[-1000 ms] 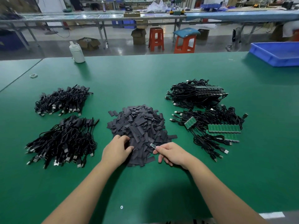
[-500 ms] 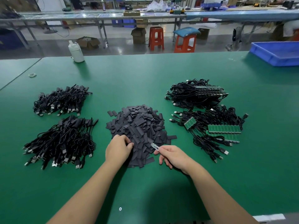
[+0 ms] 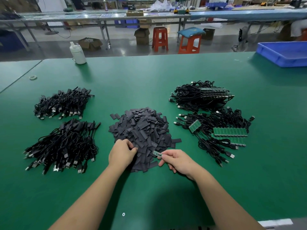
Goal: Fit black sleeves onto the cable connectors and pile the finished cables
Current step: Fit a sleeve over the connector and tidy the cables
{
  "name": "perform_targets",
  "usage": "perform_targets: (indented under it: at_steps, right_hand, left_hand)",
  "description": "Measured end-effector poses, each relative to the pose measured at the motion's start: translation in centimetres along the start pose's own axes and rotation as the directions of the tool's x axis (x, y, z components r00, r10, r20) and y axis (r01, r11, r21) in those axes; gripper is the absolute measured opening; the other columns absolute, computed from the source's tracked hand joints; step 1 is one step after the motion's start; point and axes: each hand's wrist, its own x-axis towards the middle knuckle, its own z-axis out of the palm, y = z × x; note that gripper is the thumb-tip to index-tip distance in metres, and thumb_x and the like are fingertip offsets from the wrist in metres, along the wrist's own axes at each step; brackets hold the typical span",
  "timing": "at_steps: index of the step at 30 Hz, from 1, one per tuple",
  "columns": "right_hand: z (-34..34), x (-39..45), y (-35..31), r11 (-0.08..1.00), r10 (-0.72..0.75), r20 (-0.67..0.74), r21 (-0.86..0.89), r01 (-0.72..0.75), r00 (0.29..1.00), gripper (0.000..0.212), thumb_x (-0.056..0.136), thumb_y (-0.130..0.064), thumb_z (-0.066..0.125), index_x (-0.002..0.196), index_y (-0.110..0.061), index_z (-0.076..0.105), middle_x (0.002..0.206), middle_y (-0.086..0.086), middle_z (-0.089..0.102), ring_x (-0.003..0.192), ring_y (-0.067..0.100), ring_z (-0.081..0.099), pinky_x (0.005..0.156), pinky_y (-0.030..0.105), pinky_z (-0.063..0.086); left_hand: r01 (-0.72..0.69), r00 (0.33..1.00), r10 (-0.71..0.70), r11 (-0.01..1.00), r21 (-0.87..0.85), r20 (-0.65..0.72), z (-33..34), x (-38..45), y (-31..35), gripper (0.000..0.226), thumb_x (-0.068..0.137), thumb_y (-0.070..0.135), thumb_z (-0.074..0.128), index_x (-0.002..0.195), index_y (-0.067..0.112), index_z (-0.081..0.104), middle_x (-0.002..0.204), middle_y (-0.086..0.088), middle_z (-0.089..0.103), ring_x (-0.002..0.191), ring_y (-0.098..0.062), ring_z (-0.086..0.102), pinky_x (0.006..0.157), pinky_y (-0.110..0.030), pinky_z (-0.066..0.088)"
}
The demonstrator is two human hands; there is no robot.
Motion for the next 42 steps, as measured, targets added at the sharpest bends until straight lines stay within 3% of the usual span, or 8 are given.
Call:
perform_targets:
  at_steps: [4, 9, 13, 15, 18, 22, 26, 42]
  right_hand:
    - [-0.1, 0.1, 0.1, 1.000, 0.002, 0.007, -0.001, -0.002, 1.000, 0.019, 0.102, -0.026, 0.053, 0.105, -0.020, 0.070, 0.096, 0.000, 0.077, 0.055, 0.005, 0.048, 0.050, 0.021, 0.044]
    - [-0.2, 0.2, 0.2, 1.000, 0.003, 0.022, 0.018, -0.004, 1.000, 0.020, 0.102, -0.026, 0.052, 0.104, -0.018, 0.070, 0.095, 0.002, 0.077, 0.055, 0.005, 0.048, 0.050, 0.021, 0.044]
    - [-0.3, 0.3, 0.4, 0.999, 0.005, 0.045, 0.032, -0.006, 0.999, 0.021, 0.103, -0.027, 0.052, 0.105, -0.017, 0.070, 0.096, 0.003, 0.077, 0.055, 0.005, 0.048, 0.051, 0.020, 0.044]
    - [-0.3, 0.3, 0.4, 0.999, 0.004, 0.051, 0.032, -0.005, 0.999, 0.021, 0.103, -0.027, 0.051, 0.105, -0.016, 0.070, 0.096, 0.004, 0.077, 0.055, 0.005, 0.048, 0.050, 0.020, 0.044]
    - [-0.4, 0.3, 0.4, 1.000, 0.003, 0.060, 0.030, -0.005, 0.998, 0.022, 0.103, -0.026, 0.051, 0.105, -0.015, 0.070, 0.094, 0.005, 0.077, 0.054, 0.006, 0.048, 0.049, 0.019, 0.043]
    - [-0.4, 0.0, 0.3, 0.999, 0.000, 0.079, 0.053, -0.005, 0.997, 0.023, 0.104, -0.026, 0.050, 0.103, -0.012, 0.069, 0.088, 0.007, 0.076, 0.053, 0.007, 0.048, 0.048, 0.019, 0.042]
    - [-0.5, -0.3, -0.1, 0.996, 0.005, 0.115, 0.085, -0.015, 0.993, 0.025, 0.105, -0.025, 0.048, 0.101, -0.010, 0.067, 0.084, 0.008, 0.075, 0.053, 0.009, 0.050, 0.048, 0.019, 0.042]
    - [-0.5, -0.7, -0.8, 0.998, 0.010, 0.147, 0.060, -0.019, 0.989, 0.025, 0.106, -0.022, 0.045, 0.101, -0.006, 0.064, 0.079, 0.007, 0.071, 0.059, 0.012, 0.054, 0.048, 0.020, 0.041]
  left_hand:
    - [0.012, 1.000, -0.010, 0.994, -0.106, 0.020, -0.2, -0.2, 0.4, 0.011, 0.083, 0.025, 0.067, 0.076, 0.023, 0.059, 0.090, 0.001, 0.062, 0.082, -0.022, 0.061, 0.076, -0.038, 0.055]
    - [-0.054, 0.999, 0.046, 0.921, -0.386, -0.029, -1.0, -0.4, 0.8, 0.010, 0.089, 0.019, 0.065, 0.085, 0.025, 0.058, 0.080, 0.004, 0.066, 0.073, -0.014, 0.058, 0.060, -0.026, 0.043]
    - [-0.081, 0.994, 0.105, 0.851, -0.519, 0.017, -1.5, -0.8, 0.7, 0.018, 0.097, 0.018, 0.057, 0.101, 0.032, 0.068, 0.072, 0.012, 0.068, 0.053, -0.005, 0.049, 0.054, -0.025, 0.039]
    - [-0.073, 0.986, 0.144, 0.836, -0.544, 0.088, -1.1, -1.4, 0.5, 0.017, 0.096, 0.021, 0.061, 0.105, 0.031, 0.071, 0.058, 0.019, 0.061, 0.041, -0.001, 0.041, 0.045, -0.021, 0.036]
    - [-0.135, 0.960, 0.238, 0.857, -0.497, 0.148, -0.7, -2.6, 0.7, 0.021, 0.091, 0.021, 0.070, 0.111, 0.027, 0.073, 0.058, 0.021, 0.060, 0.046, 0.003, 0.047, 0.050, -0.014, 0.038]
    - [-0.338, 0.919, 0.380, 0.897, -0.286, 0.106, -0.5, -3.7, 0.9, 0.024, 0.090, 0.027, 0.070, 0.114, 0.031, 0.071, 0.096, 0.014, 0.067, 0.091, 0.001, 0.058, 0.078, -0.005, 0.036]
    - [-0.426, 0.887, 0.456, 0.866, -0.262, 0.066, -0.3, -4.2, 0.7, 0.023, 0.091, 0.023, 0.069, 0.113, 0.027, 0.073, 0.096, 0.013, 0.068, 0.092, 0.000, 0.059, 0.080, -0.001, 0.035]
    - [-0.420, 0.892, 0.449, 0.865, -0.274, 0.049, 0.4, -4.2, 0.8, 0.021, 0.090, 0.024, 0.070, 0.109, 0.030, 0.074, 0.094, 0.024, 0.068, 0.093, 0.011, 0.057, 0.080, -0.002, 0.037]
